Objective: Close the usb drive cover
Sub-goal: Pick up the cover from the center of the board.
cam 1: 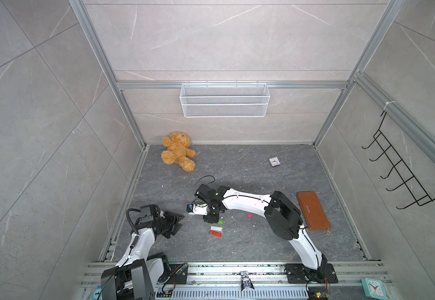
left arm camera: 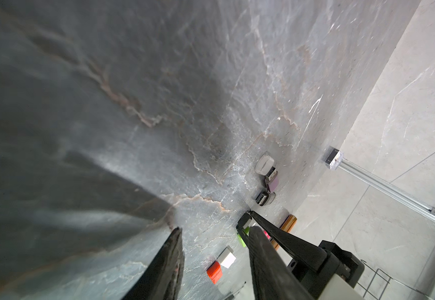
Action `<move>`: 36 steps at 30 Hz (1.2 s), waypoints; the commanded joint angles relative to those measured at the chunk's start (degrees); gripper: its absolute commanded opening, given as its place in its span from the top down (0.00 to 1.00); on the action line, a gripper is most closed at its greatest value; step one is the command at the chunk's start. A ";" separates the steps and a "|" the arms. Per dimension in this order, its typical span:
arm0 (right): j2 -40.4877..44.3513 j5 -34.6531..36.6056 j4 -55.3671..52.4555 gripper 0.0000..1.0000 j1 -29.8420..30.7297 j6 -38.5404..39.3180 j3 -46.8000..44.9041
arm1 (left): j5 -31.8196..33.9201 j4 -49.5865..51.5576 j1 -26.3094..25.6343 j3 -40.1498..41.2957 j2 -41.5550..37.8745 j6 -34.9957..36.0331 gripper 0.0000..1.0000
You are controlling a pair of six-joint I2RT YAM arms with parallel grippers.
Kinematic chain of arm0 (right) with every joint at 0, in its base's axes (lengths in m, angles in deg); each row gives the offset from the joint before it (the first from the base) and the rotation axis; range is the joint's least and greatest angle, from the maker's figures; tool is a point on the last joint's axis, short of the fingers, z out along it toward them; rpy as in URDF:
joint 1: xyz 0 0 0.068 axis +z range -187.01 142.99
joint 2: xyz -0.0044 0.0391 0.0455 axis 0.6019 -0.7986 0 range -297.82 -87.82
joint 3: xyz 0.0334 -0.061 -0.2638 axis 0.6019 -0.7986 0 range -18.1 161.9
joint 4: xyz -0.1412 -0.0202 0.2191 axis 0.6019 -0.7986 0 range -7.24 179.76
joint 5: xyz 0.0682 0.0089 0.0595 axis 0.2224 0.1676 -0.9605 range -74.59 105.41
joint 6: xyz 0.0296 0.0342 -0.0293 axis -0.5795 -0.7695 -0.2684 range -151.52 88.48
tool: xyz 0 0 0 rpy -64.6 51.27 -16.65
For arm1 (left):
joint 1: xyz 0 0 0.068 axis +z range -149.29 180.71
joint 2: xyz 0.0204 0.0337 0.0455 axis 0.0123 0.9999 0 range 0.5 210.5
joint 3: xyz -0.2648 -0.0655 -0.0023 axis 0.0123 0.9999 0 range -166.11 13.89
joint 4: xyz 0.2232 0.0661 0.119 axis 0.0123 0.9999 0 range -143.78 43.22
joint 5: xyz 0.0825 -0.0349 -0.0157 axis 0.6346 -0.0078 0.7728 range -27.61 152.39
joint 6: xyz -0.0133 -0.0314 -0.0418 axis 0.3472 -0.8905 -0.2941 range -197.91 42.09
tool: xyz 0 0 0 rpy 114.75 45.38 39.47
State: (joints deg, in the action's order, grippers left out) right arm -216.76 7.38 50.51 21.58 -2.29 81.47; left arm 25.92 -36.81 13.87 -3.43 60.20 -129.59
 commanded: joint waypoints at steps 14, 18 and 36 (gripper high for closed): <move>-2.70 -0.21 -2.18 0.64 -0.01 3.30 -0.51 | -4.80 -9.30 -3.67 -0.52 6.92 0.08 0.57; -3.90 0.46 -4.22 0.66 -0.05 3.45 0.58 | -4.76 -9.32 -3.71 -0.54 7.23 0.08 0.57; -1.56 -2.52 1.05 0.80 -0.19 2.82 -2.85 | -8.10 -15.64 -6.08 -0.36 12.05 -0.48 0.58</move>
State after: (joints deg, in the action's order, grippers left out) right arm -217.18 5.46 50.99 21.47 0.25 81.77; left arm 19.80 -49.75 8.52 -3.30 70.76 -129.77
